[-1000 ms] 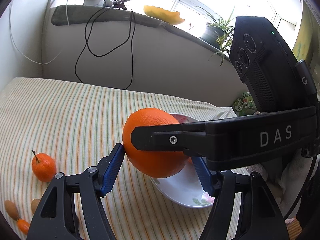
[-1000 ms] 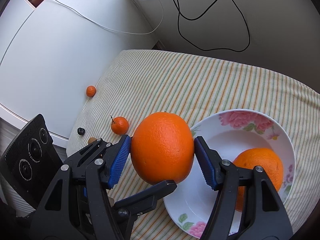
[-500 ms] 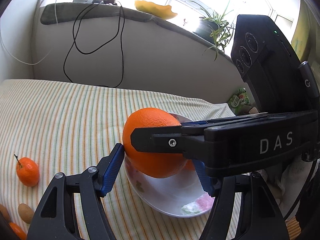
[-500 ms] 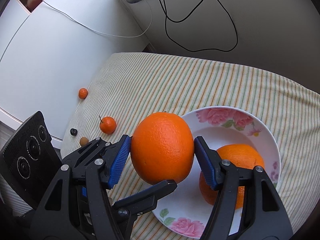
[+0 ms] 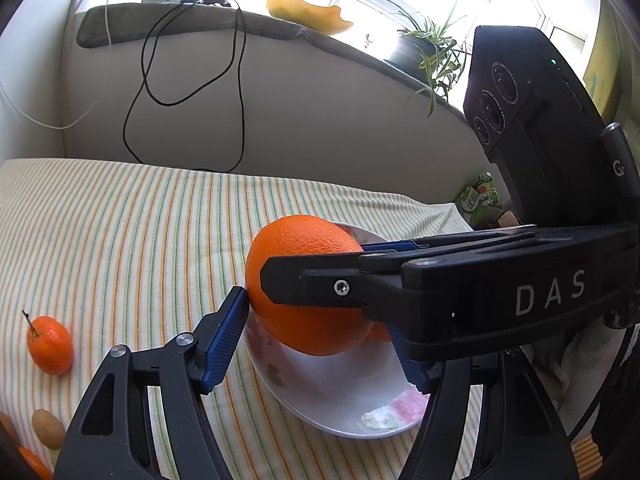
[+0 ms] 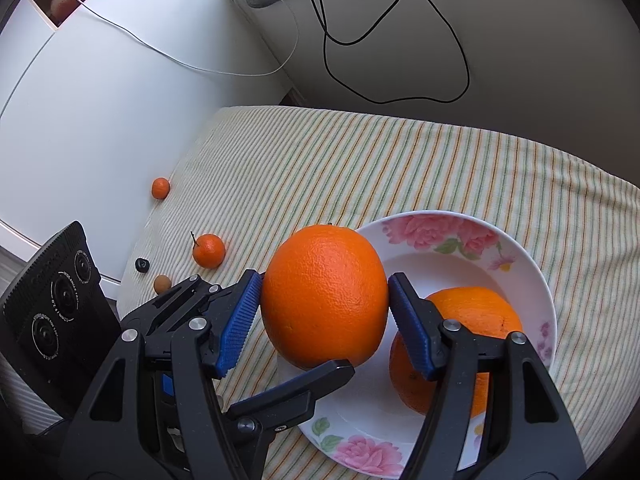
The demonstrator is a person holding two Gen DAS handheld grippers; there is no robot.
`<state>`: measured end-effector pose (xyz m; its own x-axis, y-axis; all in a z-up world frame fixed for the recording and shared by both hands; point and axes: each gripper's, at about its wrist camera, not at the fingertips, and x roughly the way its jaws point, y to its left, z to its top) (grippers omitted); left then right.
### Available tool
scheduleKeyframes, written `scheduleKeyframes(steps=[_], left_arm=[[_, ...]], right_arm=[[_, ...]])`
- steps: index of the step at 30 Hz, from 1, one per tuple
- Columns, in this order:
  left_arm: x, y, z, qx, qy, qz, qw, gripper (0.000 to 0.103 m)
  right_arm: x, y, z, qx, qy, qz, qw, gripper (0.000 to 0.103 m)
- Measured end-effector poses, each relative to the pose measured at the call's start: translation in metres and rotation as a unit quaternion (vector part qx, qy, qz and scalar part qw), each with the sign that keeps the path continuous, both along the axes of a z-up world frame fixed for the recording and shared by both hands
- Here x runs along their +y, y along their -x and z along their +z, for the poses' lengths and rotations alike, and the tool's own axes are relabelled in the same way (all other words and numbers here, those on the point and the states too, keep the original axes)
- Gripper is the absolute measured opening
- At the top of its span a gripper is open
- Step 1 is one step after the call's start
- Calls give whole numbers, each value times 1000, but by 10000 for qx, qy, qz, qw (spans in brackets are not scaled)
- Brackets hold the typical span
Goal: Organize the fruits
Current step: 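Lift the smooth orange with the right gripper and carry it to the plate, then lower the smooth orange beside the other orange and open the right gripper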
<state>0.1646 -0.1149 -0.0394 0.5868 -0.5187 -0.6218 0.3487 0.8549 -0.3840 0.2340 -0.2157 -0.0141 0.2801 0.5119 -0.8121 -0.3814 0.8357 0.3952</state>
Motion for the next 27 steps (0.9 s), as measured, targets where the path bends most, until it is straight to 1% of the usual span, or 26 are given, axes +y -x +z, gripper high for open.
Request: scheduleKeyframes(steps=[5, 7, 11, 17, 27], left_arm=[[0, 2, 6, -170, -38, -1, 9998, 68], [0, 2, 9, -194, -96, -8, 9998, 68], [3, 3, 11, -200, -108, 30, 9997, 68], [7, 8, 12, -201, -135, 28, 9997, 68], [22, 22, 15, -237, -183, 106, 9995, 68]], right_arm=[[3, 2, 0, -82, 203, -49, 9997, 69], [2, 2, 2, -93, 116, -59, 9999, 69], [0, 2, 8, -195, 90, -114, 9997, 69], [-1, 8, 13, -318, 168, -156, 9992, 69], [-12, 17, 25, -605, 113, -513, 9968, 69]])
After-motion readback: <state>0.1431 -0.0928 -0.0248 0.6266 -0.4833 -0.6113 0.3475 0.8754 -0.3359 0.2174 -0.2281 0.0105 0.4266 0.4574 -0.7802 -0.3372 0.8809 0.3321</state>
